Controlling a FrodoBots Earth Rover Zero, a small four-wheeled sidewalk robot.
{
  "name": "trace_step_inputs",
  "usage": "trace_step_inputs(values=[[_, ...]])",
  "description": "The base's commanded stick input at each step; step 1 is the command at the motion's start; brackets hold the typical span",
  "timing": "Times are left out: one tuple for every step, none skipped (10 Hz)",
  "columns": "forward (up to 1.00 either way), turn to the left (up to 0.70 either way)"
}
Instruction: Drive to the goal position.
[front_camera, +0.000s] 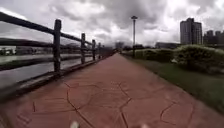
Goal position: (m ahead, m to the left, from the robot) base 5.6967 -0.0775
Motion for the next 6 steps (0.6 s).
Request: trace_step_inputs(values=[[0.70, 0.00], [0.70, 0.00], [0.70, 0.00], [0.70, 0.00], [0.70, 0.00], [0.70, 0.00]])
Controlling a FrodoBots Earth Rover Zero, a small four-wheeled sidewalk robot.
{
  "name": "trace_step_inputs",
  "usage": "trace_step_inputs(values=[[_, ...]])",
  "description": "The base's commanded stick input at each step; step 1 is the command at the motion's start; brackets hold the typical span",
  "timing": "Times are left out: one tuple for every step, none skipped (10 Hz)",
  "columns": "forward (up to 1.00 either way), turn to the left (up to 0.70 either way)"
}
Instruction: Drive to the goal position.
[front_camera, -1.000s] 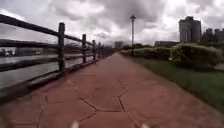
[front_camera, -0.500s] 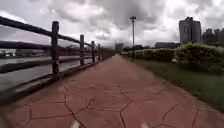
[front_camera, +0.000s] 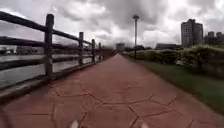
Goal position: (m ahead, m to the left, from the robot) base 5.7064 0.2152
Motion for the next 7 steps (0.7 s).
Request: trace_step_inputs(values=[[0.70, 0.00], [0.70, 0.00], [0.70, 0.00], [0.70, 0.00], [0.70, 0.00], [0.70, 0.00], [0.70, 0.00]])
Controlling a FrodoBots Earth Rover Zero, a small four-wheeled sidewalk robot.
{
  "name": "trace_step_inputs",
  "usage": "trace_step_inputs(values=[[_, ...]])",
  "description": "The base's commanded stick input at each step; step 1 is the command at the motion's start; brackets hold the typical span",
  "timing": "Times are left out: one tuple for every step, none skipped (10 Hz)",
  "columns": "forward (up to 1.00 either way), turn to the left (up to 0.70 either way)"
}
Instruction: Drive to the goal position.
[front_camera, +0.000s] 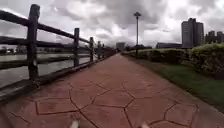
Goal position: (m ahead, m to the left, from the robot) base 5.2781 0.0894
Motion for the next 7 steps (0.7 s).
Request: trace_step_inputs(values=[[0.70, 0.00], [0.70, 0.00], [0.70, 0.00], [0.70, 0.00], [0.70, 0.00], [0.70, 0.00], [0.70, 0.00]])
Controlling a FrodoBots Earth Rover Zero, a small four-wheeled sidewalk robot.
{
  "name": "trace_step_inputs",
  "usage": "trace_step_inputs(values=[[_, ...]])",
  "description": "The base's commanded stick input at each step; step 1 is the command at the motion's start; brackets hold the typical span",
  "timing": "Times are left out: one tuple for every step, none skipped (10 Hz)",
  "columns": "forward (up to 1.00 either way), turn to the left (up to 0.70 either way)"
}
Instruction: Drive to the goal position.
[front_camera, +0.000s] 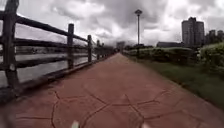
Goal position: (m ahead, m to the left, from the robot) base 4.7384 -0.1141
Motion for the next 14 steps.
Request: trace_step_inputs(values=[[0.70, 0.00], [0.70, 0.00], [0.70, 0.00], [0.70, 0.00], [0.70, 0.00], [0.70, 0.00], [0.70, 0.00], [0.70, 0.00], [0.70, 0.00], [0.70, 0.00], [0.70, 0.00], [0.70, 0.00], [0.70, 0.00], [0.70, 0.00]])
